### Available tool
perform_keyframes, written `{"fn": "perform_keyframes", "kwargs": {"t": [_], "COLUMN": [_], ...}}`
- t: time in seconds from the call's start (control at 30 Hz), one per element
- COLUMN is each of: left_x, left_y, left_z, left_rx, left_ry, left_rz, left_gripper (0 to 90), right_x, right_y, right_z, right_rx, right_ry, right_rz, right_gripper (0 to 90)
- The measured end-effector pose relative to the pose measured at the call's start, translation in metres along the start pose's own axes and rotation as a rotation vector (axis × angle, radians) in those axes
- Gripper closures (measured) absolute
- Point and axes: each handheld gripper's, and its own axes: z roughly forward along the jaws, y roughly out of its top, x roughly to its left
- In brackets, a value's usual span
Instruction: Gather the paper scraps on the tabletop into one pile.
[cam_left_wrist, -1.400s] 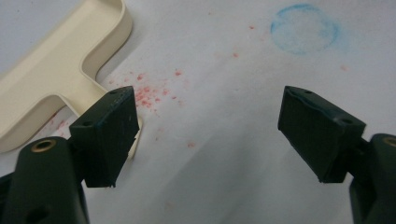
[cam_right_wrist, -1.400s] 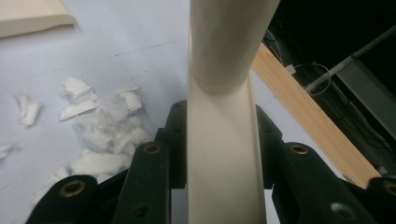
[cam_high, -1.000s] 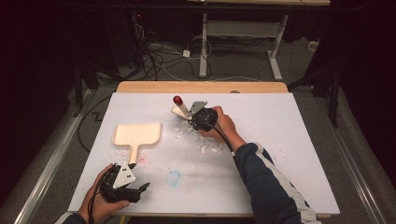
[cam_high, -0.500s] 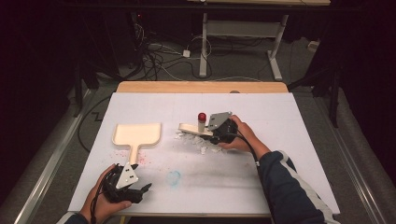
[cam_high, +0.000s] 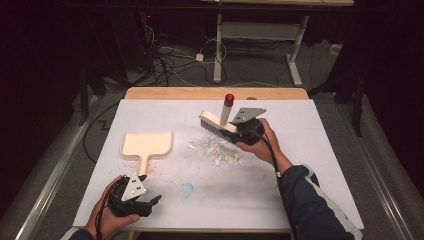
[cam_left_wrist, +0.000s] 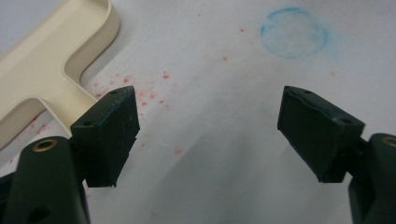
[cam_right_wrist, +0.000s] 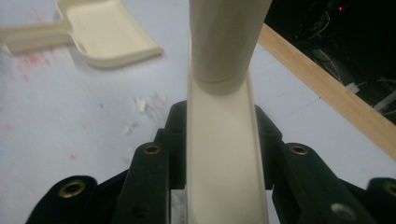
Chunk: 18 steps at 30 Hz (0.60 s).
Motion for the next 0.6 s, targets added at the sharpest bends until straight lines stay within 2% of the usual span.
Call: {"fn": "perform_keyframes", "kwargs": {"t": [0.1,0.2,0.23,0.27,0.3,0.33,0.37,0.4,0.43,0.53,0.6], "left_x": [-0.001,-0.001,-0.001,-0.001,-0.001,-0.001,-0.001,-0.001,-0.002,-0.001,-0.001], "left_y": [0.0,-0.001,-0.001,-0.001,-0.001,-0.001,-0.001,-0.001,-0.001,-0.002,-0.002], "left_z": [-0.001,-0.002,-0.002,-0.002,-0.003,-0.003,-0.003,-0.003,-0.003,-0.004,-0.003], "left_rx": [-0.002,-0.004,-0.003,-0.003,-0.005,-0.005,-0.004,-0.004,-0.004,-0.004,-0.003], "left_ry": [-0.003,-0.003,-0.001,-0.001,-0.001,-0.001,-0.001,-0.001,-0.001,-0.001,-0.001], "left_rz": [0.005,0.001,0.0,0.001,0.0,0.001,0.002,0.003,0.003,0.0,0.0], "left_gripper": [19.8,19.8,19.8,19.8,19.8,19.8,19.8,19.8,19.8,19.8,19.8], "right_x": [0.007,0.02,0.025,0.036,0.036,0.046,0.046,0.05,0.059,0.066,0.07], "right_y": [0.012,0.021,0.024,0.025,0.025,0.024,0.024,0.022,0.018,0.014,0.01], "right_z": [-0.007,-0.011,-0.01,-0.004,-0.004,0.007,0.007,0.013,0.026,0.037,0.046], "right_rx": [-0.016,-0.037,-0.042,-0.024,-0.024,-0.007,-0.007,0.012,0.034,0.055,0.072], "right_ry": [-0.002,0.022,0.02,0.036,0.036,0.049,0.049,0.056,0.058,0.053,0.024], "right_rz": [0.096,0.194,0.222,0.286,0.286,0.348,0.348,0.369,0.41,0.423,0.429], "right_gripper": [67.7,67.7,67.7,67.7,67.7,67.7,67.7,67.7,67.7,67.7,67.7]}}
